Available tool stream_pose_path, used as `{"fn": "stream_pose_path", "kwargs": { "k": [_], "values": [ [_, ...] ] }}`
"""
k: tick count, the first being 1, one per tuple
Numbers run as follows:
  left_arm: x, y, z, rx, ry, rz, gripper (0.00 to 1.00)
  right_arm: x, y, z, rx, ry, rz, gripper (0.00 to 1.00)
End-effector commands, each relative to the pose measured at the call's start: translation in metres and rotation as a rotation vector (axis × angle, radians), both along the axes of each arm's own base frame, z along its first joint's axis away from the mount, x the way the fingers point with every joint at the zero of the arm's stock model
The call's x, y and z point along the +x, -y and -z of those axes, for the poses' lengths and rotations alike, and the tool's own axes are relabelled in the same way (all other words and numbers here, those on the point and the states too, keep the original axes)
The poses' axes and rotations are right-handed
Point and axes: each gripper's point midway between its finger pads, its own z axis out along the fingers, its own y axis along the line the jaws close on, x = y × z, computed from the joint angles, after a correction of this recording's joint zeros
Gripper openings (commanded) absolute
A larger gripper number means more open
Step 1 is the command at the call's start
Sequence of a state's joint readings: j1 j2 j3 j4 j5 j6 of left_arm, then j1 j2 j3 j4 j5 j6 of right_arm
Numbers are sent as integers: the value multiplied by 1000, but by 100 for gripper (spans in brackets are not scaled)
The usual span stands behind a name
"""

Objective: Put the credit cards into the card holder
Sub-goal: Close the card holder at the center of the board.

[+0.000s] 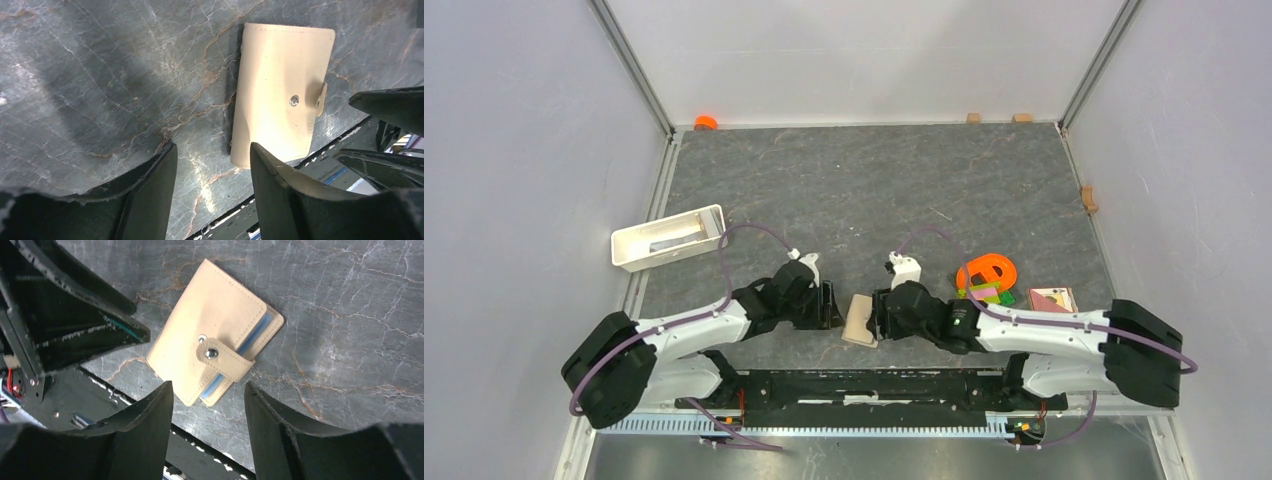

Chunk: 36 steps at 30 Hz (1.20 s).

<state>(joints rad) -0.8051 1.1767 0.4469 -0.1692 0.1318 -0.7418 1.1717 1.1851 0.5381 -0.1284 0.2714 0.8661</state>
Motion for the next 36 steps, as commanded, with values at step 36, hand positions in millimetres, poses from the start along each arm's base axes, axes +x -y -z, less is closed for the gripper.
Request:
{"fn": "stream_pose_path", "kwargs": {
  "k": [36],
  "values": [
    [1,21,24,-50,127,48,59,18,-16,-1,-484,-116,298,51]
  ]
}}
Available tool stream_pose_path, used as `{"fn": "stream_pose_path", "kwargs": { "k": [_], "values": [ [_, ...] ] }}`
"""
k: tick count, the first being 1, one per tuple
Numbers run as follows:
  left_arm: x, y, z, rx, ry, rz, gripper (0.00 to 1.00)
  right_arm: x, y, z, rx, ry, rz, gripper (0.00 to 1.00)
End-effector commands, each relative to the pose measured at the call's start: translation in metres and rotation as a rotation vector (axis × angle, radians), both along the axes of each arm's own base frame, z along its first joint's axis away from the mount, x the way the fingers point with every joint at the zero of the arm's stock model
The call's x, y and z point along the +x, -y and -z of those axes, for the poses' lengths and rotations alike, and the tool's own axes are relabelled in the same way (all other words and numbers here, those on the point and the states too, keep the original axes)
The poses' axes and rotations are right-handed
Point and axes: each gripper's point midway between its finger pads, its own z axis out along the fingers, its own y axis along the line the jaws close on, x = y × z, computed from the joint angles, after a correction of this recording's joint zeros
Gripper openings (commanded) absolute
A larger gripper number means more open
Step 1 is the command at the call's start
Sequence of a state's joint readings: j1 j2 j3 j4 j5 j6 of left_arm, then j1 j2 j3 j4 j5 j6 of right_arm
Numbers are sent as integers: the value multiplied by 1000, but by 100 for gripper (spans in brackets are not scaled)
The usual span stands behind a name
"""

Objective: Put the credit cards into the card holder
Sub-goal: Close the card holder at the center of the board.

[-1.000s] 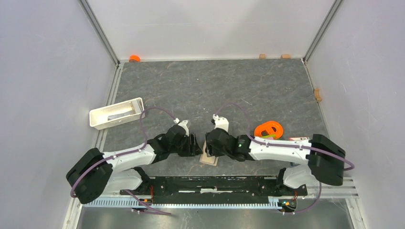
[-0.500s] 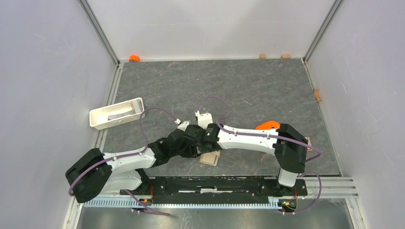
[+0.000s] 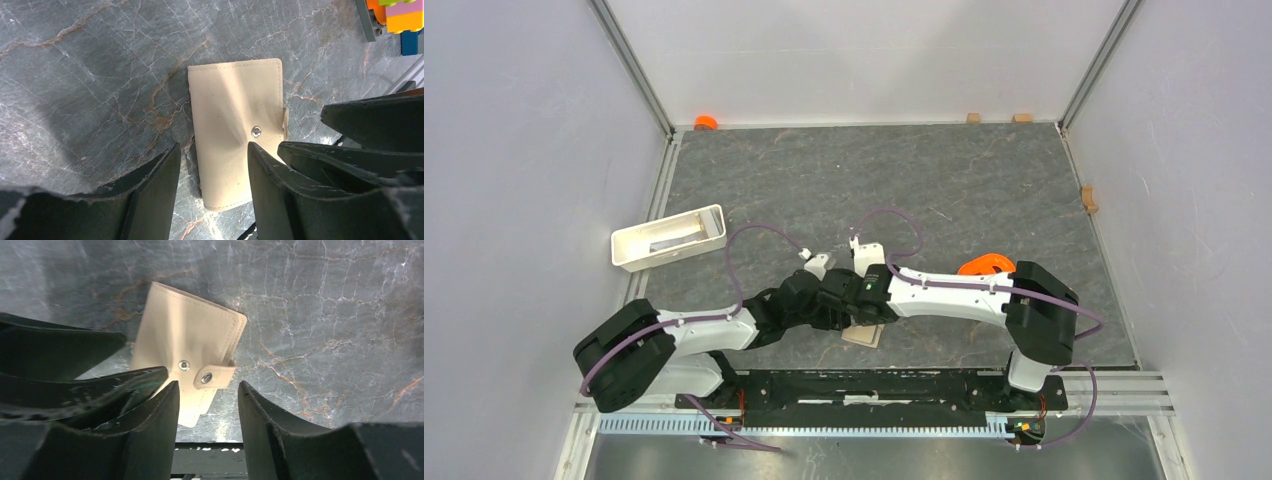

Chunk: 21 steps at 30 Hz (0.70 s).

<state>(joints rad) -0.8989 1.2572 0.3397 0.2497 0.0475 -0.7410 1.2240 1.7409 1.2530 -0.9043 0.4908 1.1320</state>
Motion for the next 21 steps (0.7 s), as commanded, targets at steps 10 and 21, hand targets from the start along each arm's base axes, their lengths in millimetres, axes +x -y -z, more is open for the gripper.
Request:
{"fn": "stream_pose_path", "kwargs": {
  "k": [10,21],
  "values": [
    [-16,-20,31,97,-81,-9,55,-9,0,10,9,-16,32,50],
    [-16,-24,32,111,-78,-16,54,-6,0,12,-28,-9,38,41]
  ]
}}
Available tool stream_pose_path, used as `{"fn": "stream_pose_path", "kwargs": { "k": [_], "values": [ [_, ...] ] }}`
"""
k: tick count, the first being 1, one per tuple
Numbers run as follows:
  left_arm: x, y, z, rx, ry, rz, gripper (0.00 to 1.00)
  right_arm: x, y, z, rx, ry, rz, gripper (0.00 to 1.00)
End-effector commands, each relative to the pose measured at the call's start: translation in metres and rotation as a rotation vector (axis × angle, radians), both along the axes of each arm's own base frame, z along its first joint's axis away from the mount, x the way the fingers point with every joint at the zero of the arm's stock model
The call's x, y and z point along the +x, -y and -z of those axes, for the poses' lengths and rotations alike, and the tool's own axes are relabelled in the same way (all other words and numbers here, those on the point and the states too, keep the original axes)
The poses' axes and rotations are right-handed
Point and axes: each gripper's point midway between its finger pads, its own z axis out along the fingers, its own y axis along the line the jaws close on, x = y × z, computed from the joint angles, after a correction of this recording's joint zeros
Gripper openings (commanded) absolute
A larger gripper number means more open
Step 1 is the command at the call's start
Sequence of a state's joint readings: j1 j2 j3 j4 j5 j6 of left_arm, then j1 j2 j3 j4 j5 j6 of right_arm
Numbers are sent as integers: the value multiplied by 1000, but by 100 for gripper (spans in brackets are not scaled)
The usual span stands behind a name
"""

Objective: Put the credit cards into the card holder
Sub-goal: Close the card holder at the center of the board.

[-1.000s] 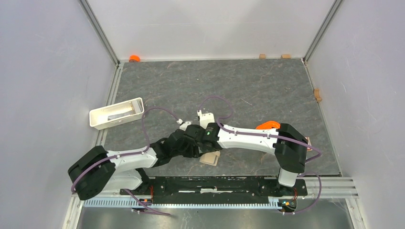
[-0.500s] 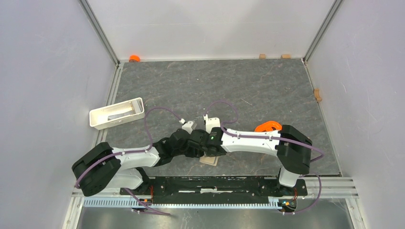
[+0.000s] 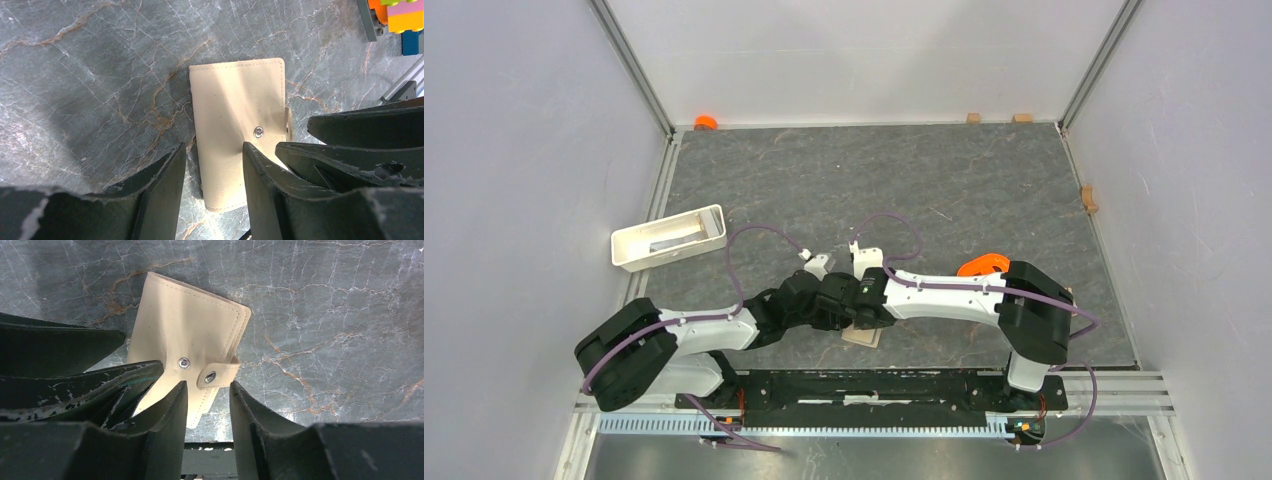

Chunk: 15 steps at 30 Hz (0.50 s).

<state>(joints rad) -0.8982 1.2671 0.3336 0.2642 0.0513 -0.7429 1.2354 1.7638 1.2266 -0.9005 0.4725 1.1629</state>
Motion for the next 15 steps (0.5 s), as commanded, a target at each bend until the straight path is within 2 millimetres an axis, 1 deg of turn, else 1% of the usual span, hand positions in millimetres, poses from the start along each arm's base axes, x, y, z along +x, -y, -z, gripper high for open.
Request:
{"fn": "stream_pose_path", "kwargs": {
  "k": [1,12,15],
  "values": [
    [-16,-24,29,111,-73,-16,54,3,-4,-3,-7,24,23,41],
    [-16,-26,29,116,-72,-18,53,11,-7,-2,-47,46,10,40],
    [-16,-25,29,115,-70,-19,52,12,-6,-1,-64,45,10,34]
  ]
}}
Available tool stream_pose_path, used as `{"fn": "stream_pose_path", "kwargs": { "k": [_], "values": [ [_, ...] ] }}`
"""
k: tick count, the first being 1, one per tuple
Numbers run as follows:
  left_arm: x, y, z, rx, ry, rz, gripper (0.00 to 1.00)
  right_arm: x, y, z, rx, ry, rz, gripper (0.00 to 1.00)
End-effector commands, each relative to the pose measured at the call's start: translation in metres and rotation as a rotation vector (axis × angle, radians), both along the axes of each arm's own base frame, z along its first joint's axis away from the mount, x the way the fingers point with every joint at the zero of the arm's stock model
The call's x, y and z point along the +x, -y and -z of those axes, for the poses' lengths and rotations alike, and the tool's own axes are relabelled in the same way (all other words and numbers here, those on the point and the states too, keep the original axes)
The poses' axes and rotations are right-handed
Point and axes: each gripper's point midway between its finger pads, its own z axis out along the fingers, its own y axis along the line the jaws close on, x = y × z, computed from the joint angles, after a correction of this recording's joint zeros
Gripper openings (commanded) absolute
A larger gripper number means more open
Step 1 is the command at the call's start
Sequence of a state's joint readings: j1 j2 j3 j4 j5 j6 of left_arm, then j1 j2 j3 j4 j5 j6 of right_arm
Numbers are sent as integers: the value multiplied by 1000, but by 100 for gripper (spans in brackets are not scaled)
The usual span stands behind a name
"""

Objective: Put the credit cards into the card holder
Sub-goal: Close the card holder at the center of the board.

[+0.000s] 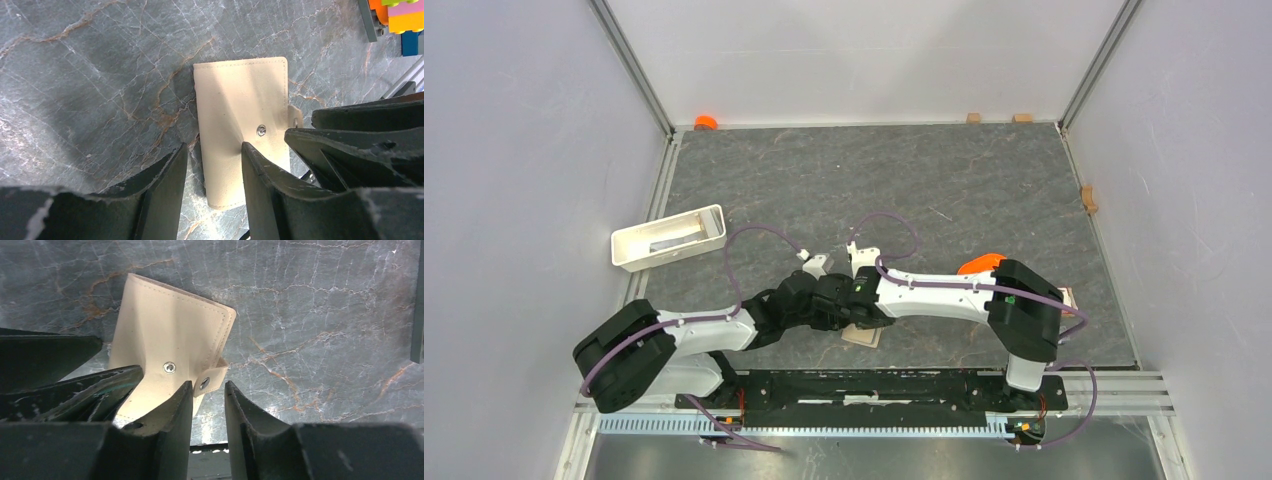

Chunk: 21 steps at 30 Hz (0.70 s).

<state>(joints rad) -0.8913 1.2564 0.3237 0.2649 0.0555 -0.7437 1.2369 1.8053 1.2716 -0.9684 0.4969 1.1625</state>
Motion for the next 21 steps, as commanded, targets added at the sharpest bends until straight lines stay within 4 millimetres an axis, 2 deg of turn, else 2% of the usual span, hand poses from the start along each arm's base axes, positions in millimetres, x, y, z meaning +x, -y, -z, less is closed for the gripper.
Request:
{"fn": "stream_pose_path", "kwargs": {
  "k": [1,7,21],
  "values": [
    [-16,-23,29,120,-70,-15,52,10,-12,-3,6,46,8,34],
    [-15,-23,28,118,-67,-16,52,11,-12,-5,11,53,8,27],
    [-15,-23,27,115,-64,-15,51,16,-18,-16,25,81,9,27]
  ]
}}
